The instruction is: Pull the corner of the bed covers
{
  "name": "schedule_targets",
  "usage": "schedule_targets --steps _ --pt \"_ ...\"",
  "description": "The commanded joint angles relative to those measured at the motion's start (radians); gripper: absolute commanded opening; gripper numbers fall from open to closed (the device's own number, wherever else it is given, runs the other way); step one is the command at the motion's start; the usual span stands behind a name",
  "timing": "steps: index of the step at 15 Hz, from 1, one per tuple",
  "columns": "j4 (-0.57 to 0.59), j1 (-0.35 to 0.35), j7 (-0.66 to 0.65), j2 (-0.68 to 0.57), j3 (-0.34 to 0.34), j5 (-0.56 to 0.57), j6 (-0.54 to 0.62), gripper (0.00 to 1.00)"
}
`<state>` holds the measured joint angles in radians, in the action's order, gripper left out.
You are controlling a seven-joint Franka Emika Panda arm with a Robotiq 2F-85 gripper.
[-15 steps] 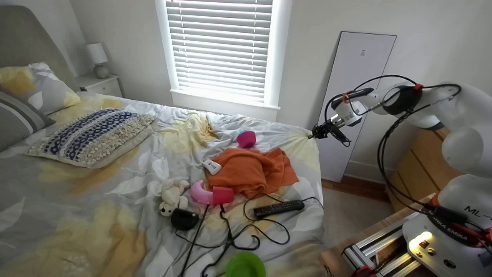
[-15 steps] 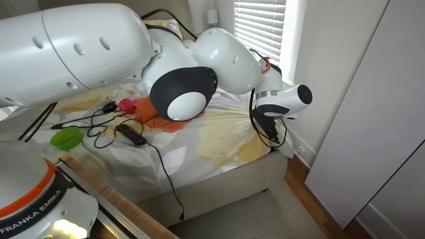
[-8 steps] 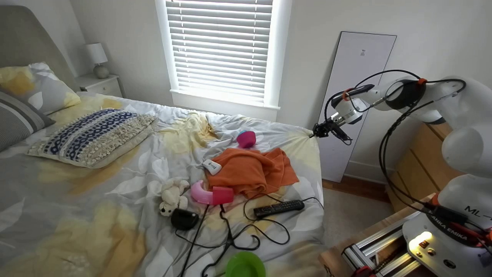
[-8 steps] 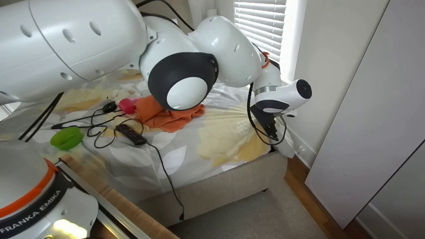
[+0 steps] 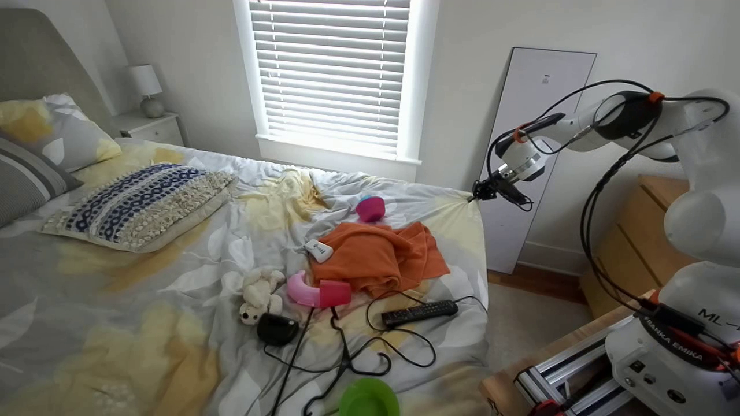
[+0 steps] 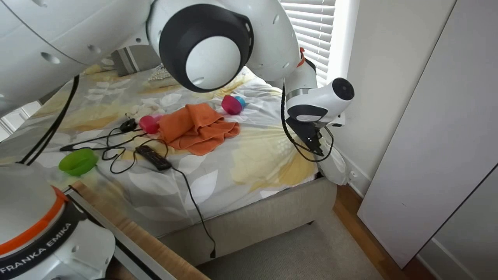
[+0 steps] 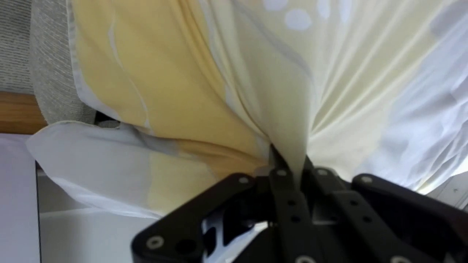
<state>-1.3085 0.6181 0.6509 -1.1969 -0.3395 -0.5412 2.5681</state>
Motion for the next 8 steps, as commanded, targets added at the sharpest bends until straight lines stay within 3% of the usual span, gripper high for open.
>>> schedule_targets --steps 1,5,8 --pt "-0.233 0.076 0.081 0.191 -0.076 -0.027 0.047 0.02" --pt "-0.375 0.123 0.154 0.286 -0.127 -0.016 0.071 0.02" --pt "-0.461 0.163 0.282 0.328 -0.182 -0.009 0.081 0.02"
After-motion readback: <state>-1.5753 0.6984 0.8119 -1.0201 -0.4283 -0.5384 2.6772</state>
